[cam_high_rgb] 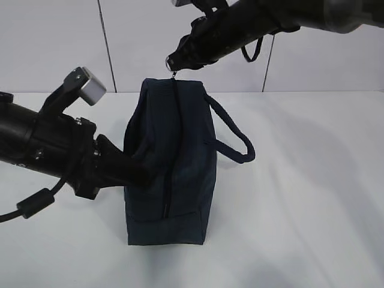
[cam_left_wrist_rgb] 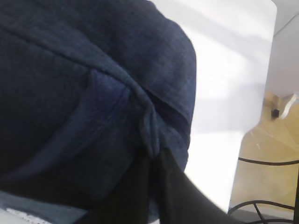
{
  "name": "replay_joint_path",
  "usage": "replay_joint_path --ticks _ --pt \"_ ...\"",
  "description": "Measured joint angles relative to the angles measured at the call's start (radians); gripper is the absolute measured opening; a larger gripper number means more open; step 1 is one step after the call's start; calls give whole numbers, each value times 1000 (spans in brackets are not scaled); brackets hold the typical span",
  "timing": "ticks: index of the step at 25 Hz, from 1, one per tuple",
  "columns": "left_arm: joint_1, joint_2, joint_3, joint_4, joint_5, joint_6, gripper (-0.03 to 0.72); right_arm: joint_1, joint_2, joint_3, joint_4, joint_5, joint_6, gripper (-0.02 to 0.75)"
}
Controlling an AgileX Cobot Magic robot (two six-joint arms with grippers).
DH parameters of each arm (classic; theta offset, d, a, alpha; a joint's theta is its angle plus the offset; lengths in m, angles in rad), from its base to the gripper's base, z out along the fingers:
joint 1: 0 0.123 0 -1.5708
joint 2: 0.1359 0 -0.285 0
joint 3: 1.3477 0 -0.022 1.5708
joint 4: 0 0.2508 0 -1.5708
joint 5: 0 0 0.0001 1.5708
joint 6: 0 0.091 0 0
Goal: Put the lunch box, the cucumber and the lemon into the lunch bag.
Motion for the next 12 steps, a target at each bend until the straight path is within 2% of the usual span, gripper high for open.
replay_joint_path --ticks 12 --pt "-12 0 0 61 -13 -29 -5 -27 52 0 163 -8 -4 8"
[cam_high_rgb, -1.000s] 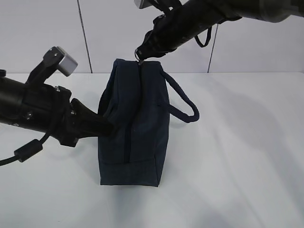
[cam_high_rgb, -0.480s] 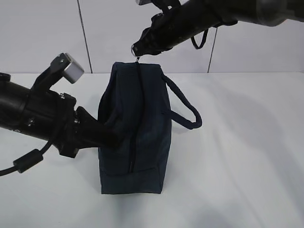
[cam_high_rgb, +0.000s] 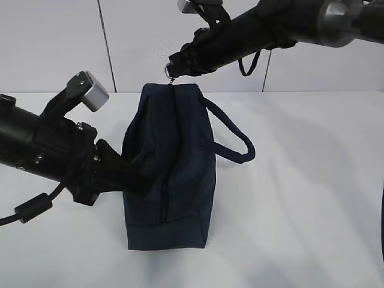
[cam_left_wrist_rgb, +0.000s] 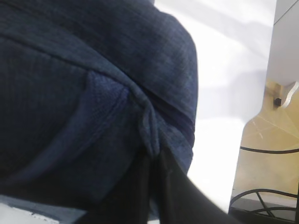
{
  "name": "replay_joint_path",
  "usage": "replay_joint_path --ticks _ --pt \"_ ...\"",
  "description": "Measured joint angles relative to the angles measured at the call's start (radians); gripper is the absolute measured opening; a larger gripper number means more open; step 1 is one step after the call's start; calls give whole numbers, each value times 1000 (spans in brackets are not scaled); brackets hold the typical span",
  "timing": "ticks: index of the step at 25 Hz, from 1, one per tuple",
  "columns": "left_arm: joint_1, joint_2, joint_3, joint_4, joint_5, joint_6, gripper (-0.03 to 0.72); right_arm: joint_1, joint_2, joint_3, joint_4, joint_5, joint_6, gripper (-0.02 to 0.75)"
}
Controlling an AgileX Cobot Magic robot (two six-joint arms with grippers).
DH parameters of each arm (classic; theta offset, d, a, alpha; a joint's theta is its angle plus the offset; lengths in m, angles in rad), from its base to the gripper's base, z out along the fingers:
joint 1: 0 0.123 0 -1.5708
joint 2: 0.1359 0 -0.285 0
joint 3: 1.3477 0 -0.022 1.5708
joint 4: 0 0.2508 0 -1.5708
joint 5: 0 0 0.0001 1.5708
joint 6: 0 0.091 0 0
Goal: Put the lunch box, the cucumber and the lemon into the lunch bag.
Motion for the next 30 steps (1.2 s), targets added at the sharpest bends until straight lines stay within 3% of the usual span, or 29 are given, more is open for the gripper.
replay_joint_path --ticks 8,18,30 --pt "0 0 -2 70 -35 -63 -5 -42 4 0 82 46 0 8" --pt "-6 -11 -3 180 -103 -150 -6 -103 73 0 292 115 0 8" --pt "-6 -11 -3 170 -122 -165 -4 -131 132 0 453 171 -10 8"
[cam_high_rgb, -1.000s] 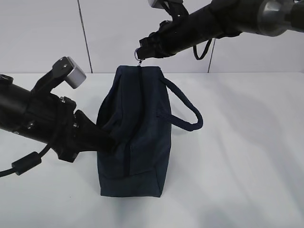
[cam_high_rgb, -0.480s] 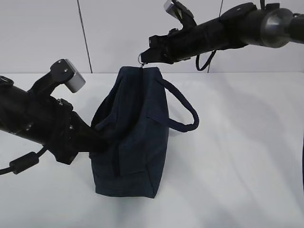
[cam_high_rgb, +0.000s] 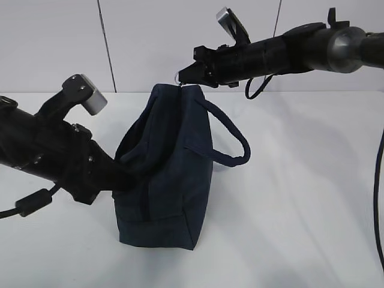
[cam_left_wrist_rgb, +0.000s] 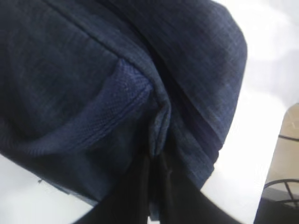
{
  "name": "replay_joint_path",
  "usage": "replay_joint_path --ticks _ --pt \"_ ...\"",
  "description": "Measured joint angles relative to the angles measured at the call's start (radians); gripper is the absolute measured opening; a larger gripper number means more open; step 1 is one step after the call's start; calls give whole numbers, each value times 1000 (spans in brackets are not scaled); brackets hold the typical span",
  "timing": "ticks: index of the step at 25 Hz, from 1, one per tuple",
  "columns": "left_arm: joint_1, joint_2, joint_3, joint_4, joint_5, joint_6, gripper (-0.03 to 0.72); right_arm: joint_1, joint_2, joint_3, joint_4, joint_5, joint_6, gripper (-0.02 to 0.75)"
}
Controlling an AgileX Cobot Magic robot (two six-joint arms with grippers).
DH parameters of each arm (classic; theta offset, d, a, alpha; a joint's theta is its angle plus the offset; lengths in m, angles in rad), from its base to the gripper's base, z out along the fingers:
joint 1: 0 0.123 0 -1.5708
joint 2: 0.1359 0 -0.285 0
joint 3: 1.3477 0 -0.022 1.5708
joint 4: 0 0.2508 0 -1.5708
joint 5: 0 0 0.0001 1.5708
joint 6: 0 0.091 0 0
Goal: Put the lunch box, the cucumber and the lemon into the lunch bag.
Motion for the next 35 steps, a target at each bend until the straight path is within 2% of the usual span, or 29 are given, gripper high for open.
replay_joint_path --ticks 3,5,7,12,14,18,22,30,35 --pt "0 0 0 -38 0 -31 11 -1 2 0 21 2 -15 8" --pt "0 0 0 -65 5 -71 47 -1 2 0 25 2 -25 8" --pt "0 -4 2 -84 19 -92 120 -1 2 0 25 5 -38 8" --pt "0 -103 6 -109 39 -130 389 -8 2 0 29 6 -49 8" --pt "7 -176 -12 -110 46 -171 436 -8 4 0 30 6 -52 8" --pt "51 -293 -71 -99 21 -296 461 -8 6 0 31 14 -55 8" --pt "90 -298 -175 -51 -3 -404 453 -8 5 0 31 37 -56 8" --pt "96 -94 -377 2 23 -540 405 -8 8 0 33 41 -61 8" --pt "74 29 -488 148 38 -667 392 -8 8 0 48 17 -63 8"
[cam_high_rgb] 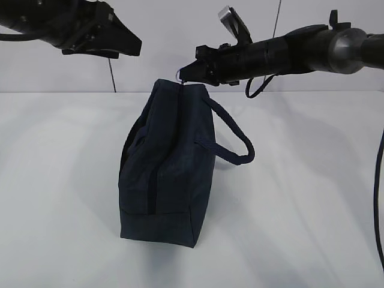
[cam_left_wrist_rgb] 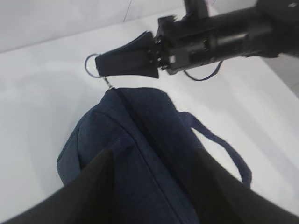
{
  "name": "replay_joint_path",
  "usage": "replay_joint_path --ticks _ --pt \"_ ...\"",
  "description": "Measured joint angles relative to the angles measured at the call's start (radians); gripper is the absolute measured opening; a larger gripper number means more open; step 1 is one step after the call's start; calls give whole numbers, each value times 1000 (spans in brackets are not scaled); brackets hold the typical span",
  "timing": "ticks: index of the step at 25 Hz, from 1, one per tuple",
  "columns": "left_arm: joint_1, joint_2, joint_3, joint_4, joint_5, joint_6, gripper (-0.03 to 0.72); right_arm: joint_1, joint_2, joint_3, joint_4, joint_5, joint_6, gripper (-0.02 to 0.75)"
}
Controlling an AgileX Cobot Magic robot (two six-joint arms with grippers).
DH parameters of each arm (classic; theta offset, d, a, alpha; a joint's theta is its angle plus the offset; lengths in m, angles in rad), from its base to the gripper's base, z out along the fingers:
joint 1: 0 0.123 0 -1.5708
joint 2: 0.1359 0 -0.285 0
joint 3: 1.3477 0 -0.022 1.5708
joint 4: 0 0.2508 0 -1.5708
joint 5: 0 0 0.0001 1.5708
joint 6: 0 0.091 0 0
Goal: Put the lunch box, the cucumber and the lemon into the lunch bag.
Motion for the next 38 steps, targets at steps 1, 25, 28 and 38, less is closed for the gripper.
replay_joint_path --ticks 1,25,28,38 --pt "-7 26 -25 33 5 -32 391 0 0 0 2 -2 0 8" --pt "-66 336 -326 269 126 -346 382 -6 0 0 7 -19 -9 8" --pt "-66 354 -327 270 126 -350 380 -6 0 0 7 -22 -9 8" --pt "-84 382 -329 270 66 -354 280 -6 0 0 8 -26 -11 8"
